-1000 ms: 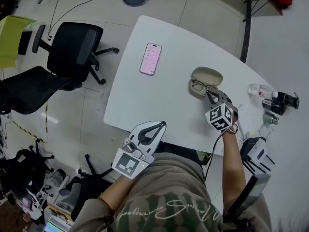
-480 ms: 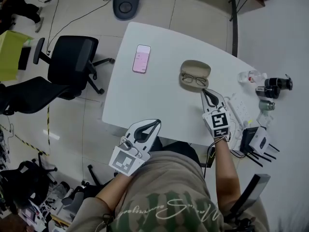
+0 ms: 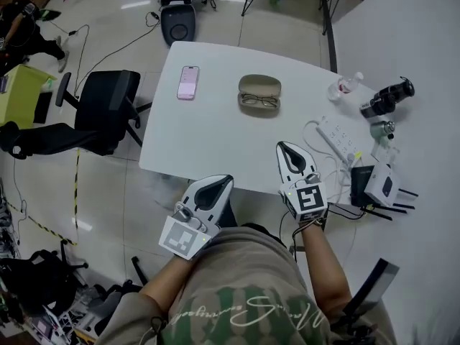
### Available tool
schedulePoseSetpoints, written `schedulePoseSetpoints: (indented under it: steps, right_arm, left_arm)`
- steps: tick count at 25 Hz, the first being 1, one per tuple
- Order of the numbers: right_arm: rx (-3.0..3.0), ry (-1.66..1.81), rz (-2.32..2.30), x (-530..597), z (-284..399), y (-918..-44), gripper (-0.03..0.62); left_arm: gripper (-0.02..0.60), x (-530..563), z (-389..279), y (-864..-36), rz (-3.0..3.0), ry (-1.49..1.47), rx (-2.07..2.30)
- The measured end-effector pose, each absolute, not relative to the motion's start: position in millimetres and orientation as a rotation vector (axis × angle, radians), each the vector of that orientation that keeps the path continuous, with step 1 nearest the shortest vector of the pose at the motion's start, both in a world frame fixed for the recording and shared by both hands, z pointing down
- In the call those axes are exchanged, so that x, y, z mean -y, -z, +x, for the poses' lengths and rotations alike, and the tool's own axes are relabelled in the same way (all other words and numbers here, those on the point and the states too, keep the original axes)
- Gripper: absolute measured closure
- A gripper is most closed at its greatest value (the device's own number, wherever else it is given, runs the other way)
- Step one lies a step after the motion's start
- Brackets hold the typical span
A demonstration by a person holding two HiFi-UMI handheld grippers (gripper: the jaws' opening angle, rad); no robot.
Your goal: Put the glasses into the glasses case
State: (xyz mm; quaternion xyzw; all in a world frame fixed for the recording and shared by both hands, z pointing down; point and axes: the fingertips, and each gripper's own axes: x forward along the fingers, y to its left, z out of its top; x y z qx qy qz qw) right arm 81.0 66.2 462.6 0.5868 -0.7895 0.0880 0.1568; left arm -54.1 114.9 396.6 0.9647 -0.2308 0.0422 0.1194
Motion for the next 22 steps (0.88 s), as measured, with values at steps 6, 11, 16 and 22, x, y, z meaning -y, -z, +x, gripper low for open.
schedulePoseSetpoints:
  steps: [6,11,16,22]
  right_arm:
    - [2.305,-0.280,1.772,-182.0,99.9,-452.6,0.582]
    - [2.330,-0.264,1.845,-264.5,100.5,-433.1,0.582]
    - [2.345,-0.230,1.887,-322.9,77.9,-402.6,0.582]
    - [2.334,-0.130,1.889,-367.7,47.7,-377.5,0.582]
  left_arm:
    - [0.574,-225.1,-12.1,-385.2,2.874,-0.097,0.648]
    - [0.574,-287.2,-8.4,-386.9,2.879,-0.128,0.688]
    - [0.574,-321.6,-16.4,-381.9,2.888,-0.138,0.649]
    - [0.574,-348.3,-11.0,-363.0,2.917,-0.135,0.566]
